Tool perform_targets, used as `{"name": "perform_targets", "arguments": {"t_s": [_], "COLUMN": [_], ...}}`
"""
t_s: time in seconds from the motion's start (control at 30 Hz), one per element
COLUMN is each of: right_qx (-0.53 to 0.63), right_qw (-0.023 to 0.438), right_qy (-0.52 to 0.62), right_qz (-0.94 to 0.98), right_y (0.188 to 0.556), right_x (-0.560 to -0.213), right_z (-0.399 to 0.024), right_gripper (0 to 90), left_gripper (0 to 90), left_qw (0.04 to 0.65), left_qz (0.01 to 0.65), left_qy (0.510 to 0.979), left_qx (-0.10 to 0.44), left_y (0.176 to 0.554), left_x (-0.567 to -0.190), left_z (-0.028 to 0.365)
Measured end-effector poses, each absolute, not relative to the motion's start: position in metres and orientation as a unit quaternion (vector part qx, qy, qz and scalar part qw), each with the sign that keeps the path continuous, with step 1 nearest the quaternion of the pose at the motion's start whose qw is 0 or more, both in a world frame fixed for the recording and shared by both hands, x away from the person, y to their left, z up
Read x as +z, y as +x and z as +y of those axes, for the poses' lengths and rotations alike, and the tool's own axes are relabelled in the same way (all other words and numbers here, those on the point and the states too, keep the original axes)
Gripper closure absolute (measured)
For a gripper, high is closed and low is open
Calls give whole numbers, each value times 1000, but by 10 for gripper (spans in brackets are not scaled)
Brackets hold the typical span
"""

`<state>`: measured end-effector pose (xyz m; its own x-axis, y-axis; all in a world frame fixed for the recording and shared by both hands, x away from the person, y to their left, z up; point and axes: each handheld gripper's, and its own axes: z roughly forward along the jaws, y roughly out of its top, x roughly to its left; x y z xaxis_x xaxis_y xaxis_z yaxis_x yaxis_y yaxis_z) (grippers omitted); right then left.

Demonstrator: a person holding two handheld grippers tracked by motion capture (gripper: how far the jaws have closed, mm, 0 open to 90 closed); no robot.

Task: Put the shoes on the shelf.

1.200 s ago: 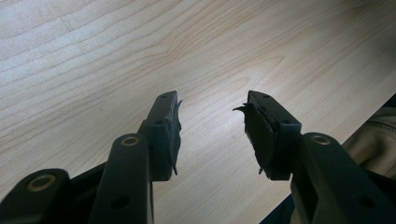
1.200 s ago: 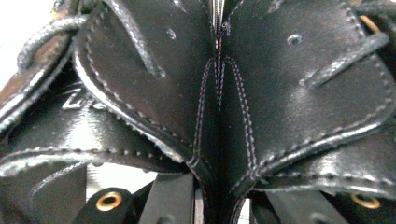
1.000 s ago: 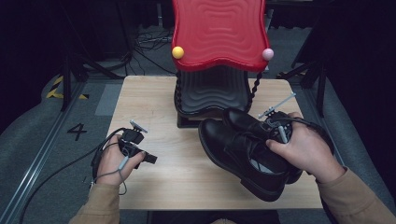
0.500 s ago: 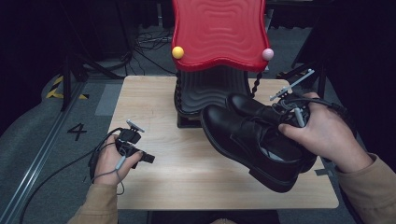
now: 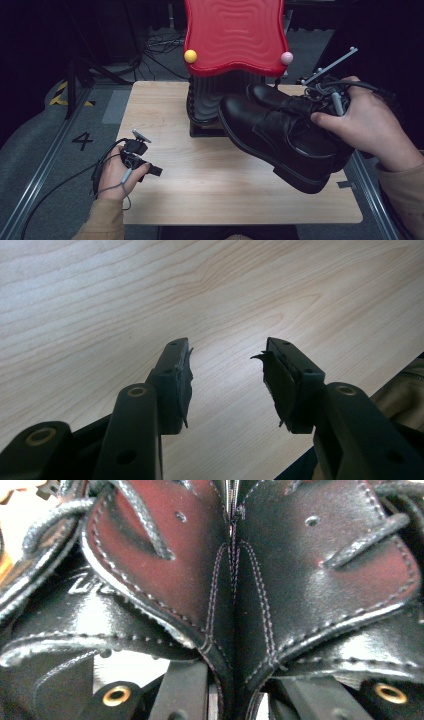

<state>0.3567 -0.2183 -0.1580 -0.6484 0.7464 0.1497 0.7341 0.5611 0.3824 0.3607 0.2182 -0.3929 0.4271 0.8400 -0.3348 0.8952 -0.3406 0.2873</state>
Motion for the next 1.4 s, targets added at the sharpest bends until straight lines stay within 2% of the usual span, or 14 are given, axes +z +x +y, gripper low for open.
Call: {"name": "perform_targets", "arguments": {"t_s": [0.6,1.0,1.4], "right_qx": [231,235,258], "right_qw": [30,87,116], "right_qy": [428,484,524], "right_qz": [873,838,803], "right_y": [366,420,469], "right_x": [-87,-51,-26], "right_z": [-212,-185,-160], "right_gripper": [817,817,817], "left_gripper": [540,540,537], "left_qw": [215,227,230], "left_qz": [547,542,539], "left_qy": [807,806,806], "left_qx": [-65,-73,-80], "left_y": [352,357,367], "left_x": [-396,-398,-402], "left_z": [228,228,233]}}
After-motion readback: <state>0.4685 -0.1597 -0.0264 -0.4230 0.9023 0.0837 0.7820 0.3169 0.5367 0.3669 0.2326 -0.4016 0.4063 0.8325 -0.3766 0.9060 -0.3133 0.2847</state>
